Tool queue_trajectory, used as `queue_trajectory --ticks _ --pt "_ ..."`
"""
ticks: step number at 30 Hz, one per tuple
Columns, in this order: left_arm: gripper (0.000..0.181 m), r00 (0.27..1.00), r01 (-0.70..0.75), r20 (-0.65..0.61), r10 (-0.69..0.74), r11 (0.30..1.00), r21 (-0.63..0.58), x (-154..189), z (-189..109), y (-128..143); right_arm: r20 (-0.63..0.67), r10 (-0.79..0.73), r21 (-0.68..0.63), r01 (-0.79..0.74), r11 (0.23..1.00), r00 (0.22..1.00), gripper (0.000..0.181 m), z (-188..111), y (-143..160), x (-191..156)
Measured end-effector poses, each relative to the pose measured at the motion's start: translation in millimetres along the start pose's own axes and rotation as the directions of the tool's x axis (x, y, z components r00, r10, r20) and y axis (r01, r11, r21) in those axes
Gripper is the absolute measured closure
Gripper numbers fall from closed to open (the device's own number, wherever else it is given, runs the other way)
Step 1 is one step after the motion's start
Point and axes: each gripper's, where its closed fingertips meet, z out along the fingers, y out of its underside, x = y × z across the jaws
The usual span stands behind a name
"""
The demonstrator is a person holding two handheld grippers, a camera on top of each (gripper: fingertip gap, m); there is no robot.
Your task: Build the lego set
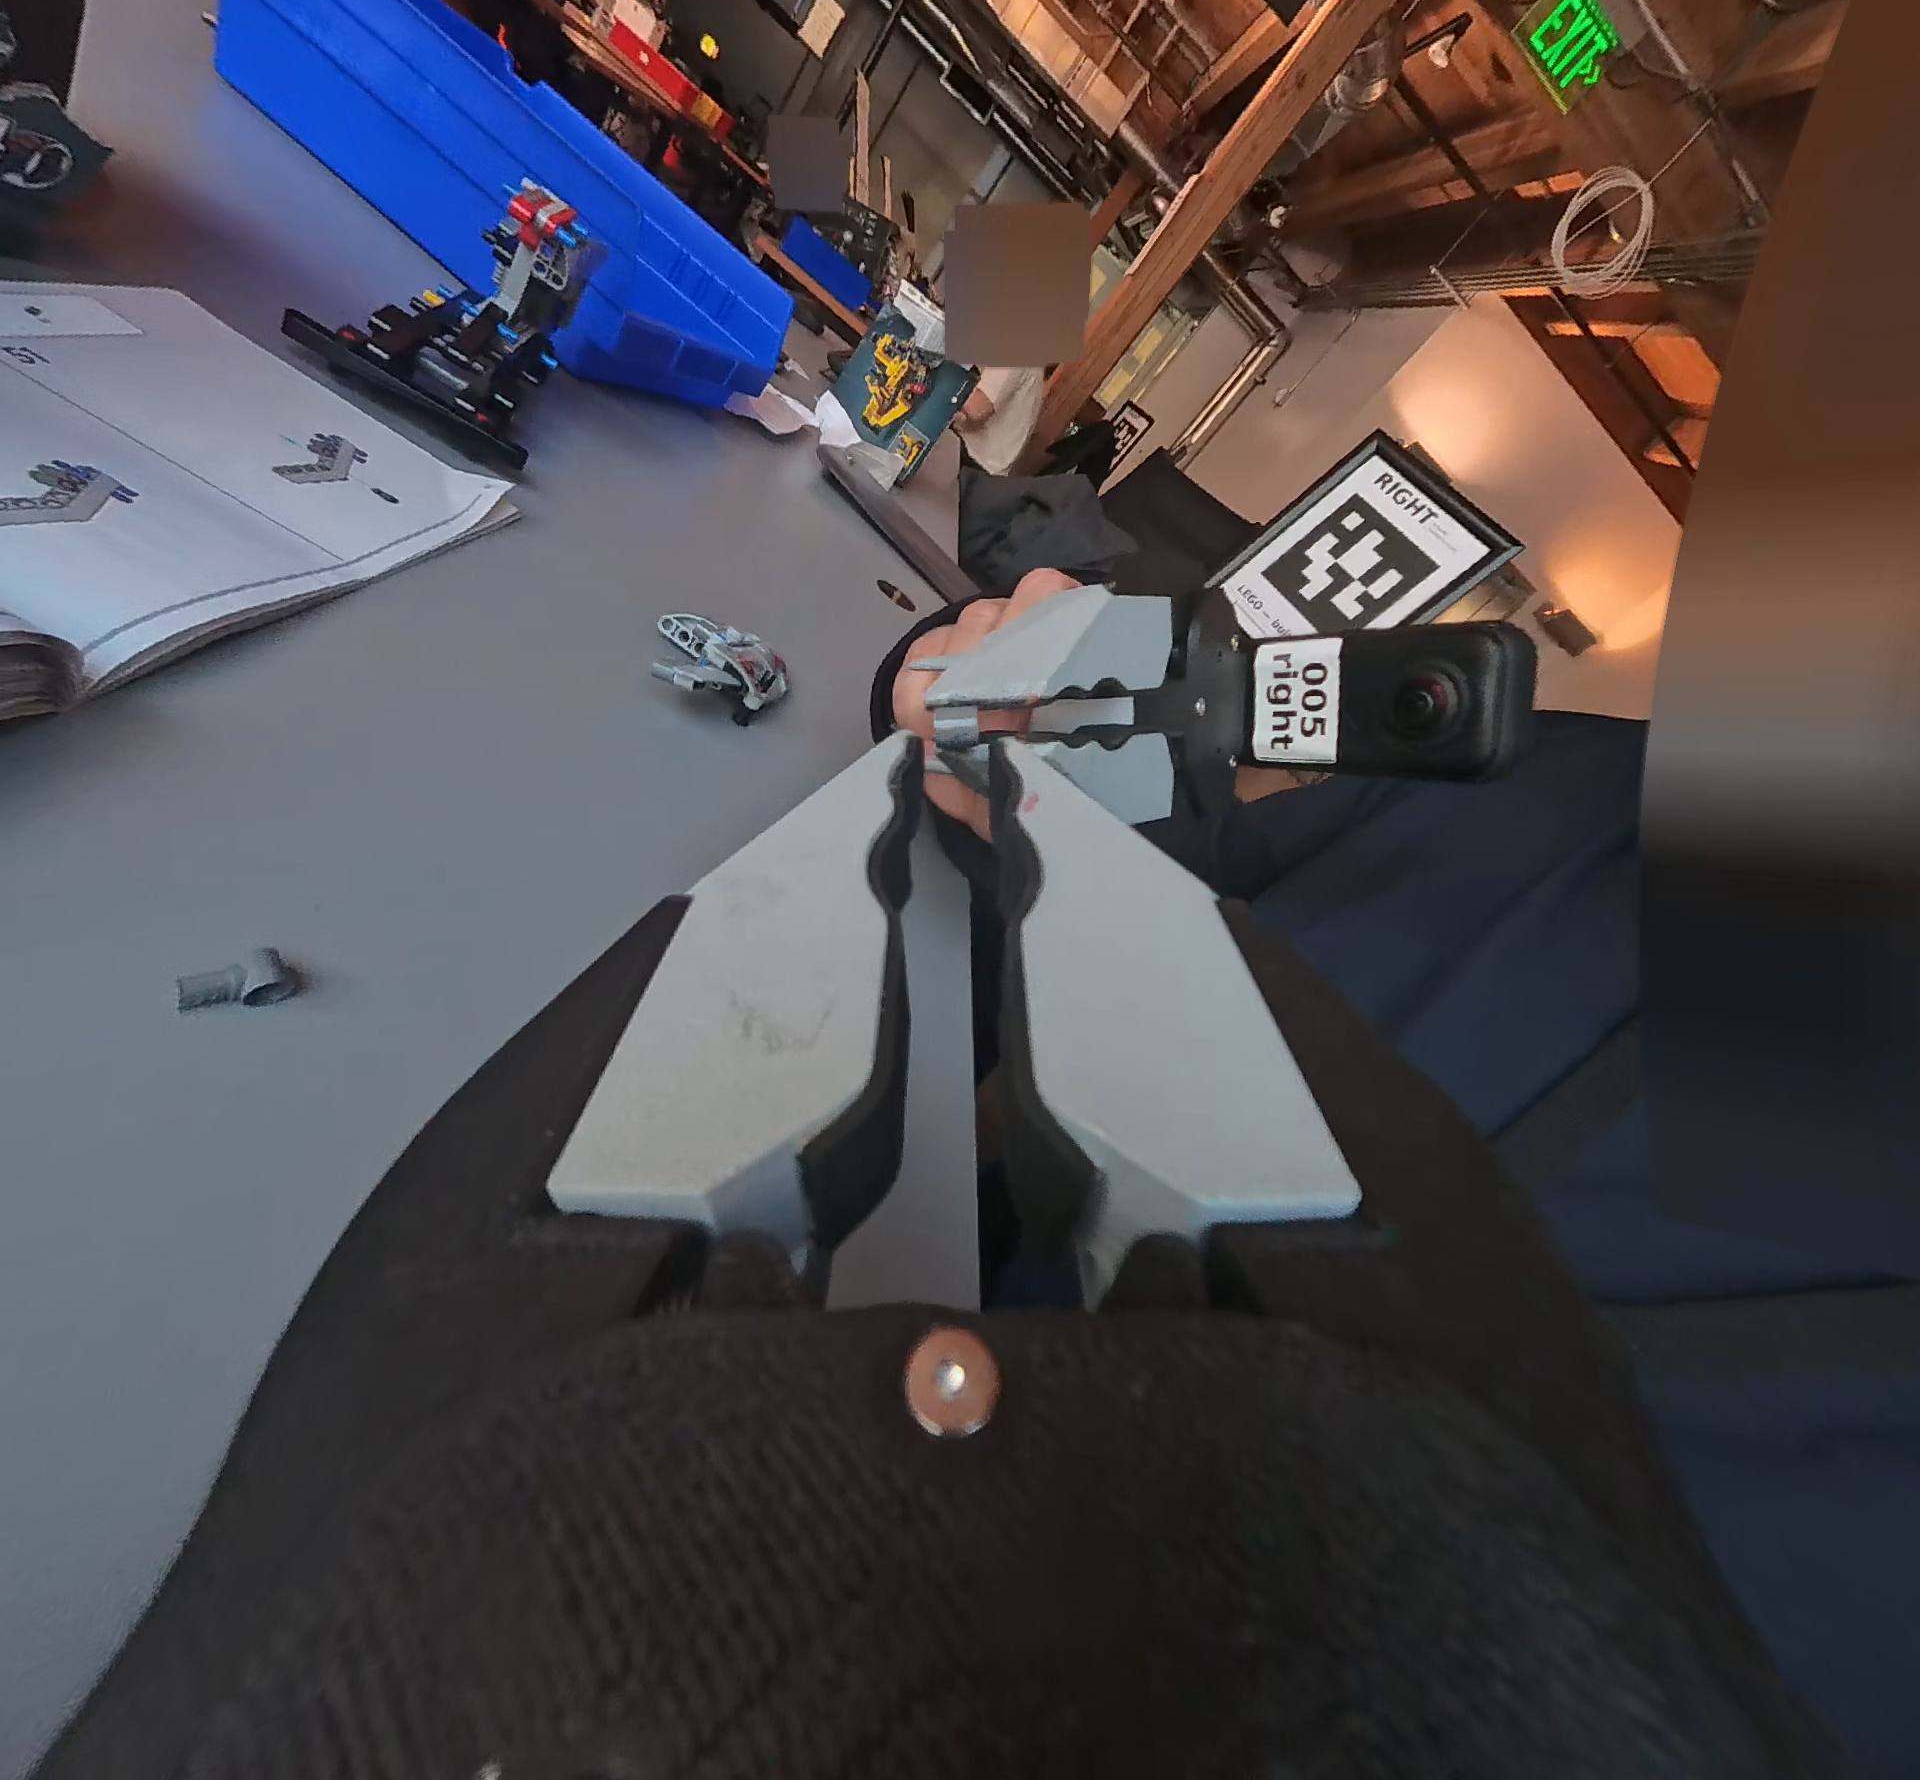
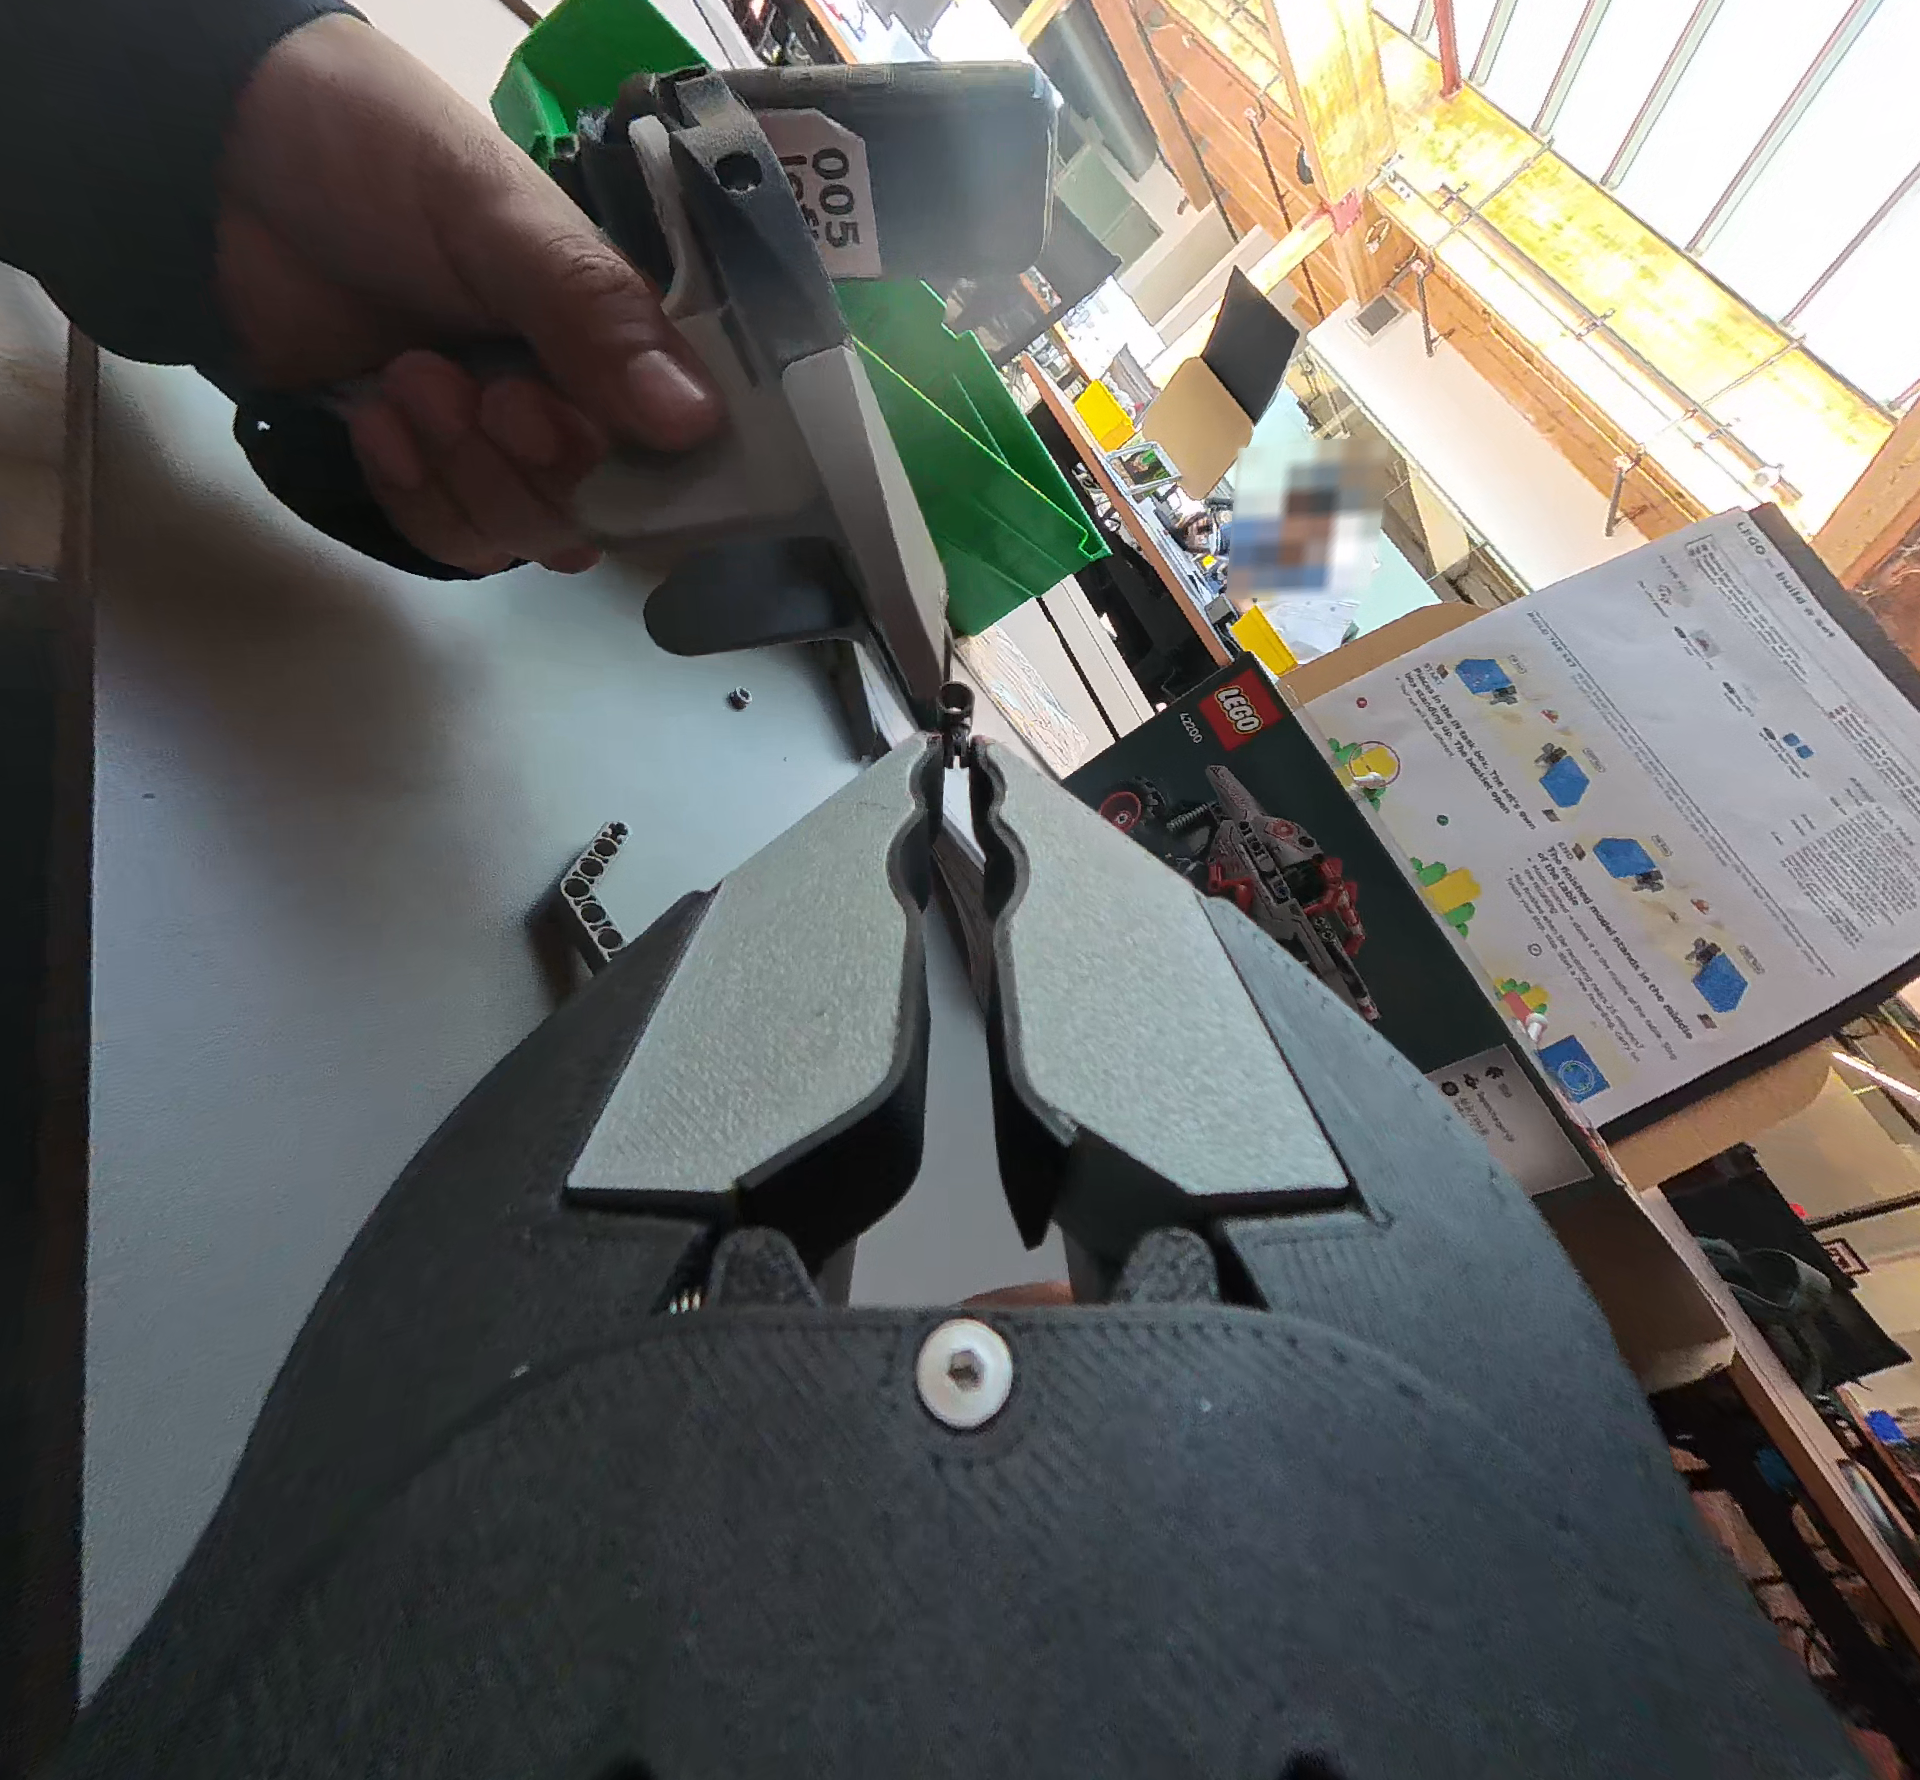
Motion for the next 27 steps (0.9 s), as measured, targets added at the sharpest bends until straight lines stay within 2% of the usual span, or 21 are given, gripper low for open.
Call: queue_trajectory --ticks 16,22,27 --pt "0.177 1.000 -0.004 -0.023 0.005 1.000 0.029 1.1 4.7 -7.6 -0.030 -0.004 0.002 0.005 1.000 1.000 0.180 -0.8 -1.7 1.6" --pt "0.177 0.994 -0.088 0.044 0.095 0.986 -0.141 -5.8 2.9 -3.2 0.045 0.044 -0.015 -0.044 0.999 0.998 0.179 2.6 4.4 -8.1" --pt "0.177 0.990 -0.115 0.060 0.129 0.975 -0.189 -7.6 5.0 -5.2 0.080 0.116 -0.015 -0.115 0.993 0.990 0.178 4.3 5.1 -9.8"
